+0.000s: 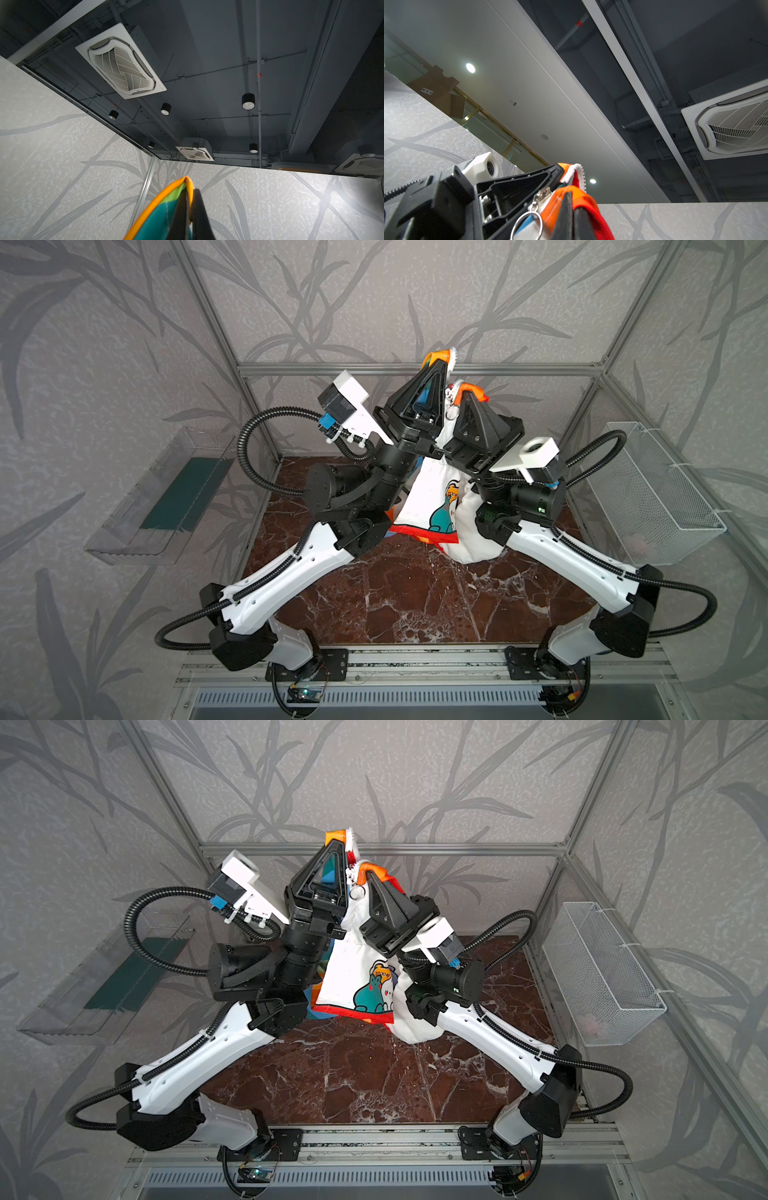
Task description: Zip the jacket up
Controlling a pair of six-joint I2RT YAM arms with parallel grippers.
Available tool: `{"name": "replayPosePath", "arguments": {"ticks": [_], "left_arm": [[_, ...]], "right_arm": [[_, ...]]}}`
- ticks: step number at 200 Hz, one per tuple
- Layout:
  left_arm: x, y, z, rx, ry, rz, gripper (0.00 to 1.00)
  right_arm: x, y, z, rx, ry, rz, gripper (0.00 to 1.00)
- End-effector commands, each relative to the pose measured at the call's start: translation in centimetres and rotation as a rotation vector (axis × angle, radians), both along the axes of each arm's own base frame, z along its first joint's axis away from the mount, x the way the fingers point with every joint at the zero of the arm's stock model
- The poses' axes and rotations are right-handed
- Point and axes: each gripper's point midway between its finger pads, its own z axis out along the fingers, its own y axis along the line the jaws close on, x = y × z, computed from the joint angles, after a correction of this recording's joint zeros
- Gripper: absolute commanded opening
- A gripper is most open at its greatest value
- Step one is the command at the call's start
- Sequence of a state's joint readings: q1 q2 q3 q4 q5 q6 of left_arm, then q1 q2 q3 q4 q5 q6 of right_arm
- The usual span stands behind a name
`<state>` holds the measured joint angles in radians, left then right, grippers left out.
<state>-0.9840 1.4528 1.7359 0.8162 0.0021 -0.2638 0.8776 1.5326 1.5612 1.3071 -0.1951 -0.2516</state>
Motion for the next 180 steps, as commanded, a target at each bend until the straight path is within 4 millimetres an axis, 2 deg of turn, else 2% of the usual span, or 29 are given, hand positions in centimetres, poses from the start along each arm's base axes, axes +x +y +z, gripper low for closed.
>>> {"name": "replayPosePath", "arguments": {"ticks": [1, 43, 110, 154, 180], "left_arm": [[-2.0, 2.3, 1.7, -0.047, -0.055, 0.011, 0.00], [-2.1, 3.1, 1.4, -0.027, -0.037, 0.042, 0.00], [-2.2, 2.9, 1.4, -0.014, -0.021, 0.021, 0.00], [-2.2, 2.8, 1.2, 0.013, -0.021, 0.039, 0.00], [-2.5, 3.3, 1.2, 0.019, -0.029, 0.064, 0.00]], "right_arm": [[-2.3, -1.8, 2.0, 0.037, -0.088, -0.084, 0.00], [-3.2, -2.6, 2.5, 0.049, -0.127, -0.132, 0.00], [-3.9, -3.1, 2.9, 0.052, -0.157, -0.163, 0.00], [-3.9, -2.8, 3.0, 0.036, -0.163, -0.184, 0.00], [-3.8, -2.4, 2.9, 0.009, -0.165, -0.201, 0.00]]}}
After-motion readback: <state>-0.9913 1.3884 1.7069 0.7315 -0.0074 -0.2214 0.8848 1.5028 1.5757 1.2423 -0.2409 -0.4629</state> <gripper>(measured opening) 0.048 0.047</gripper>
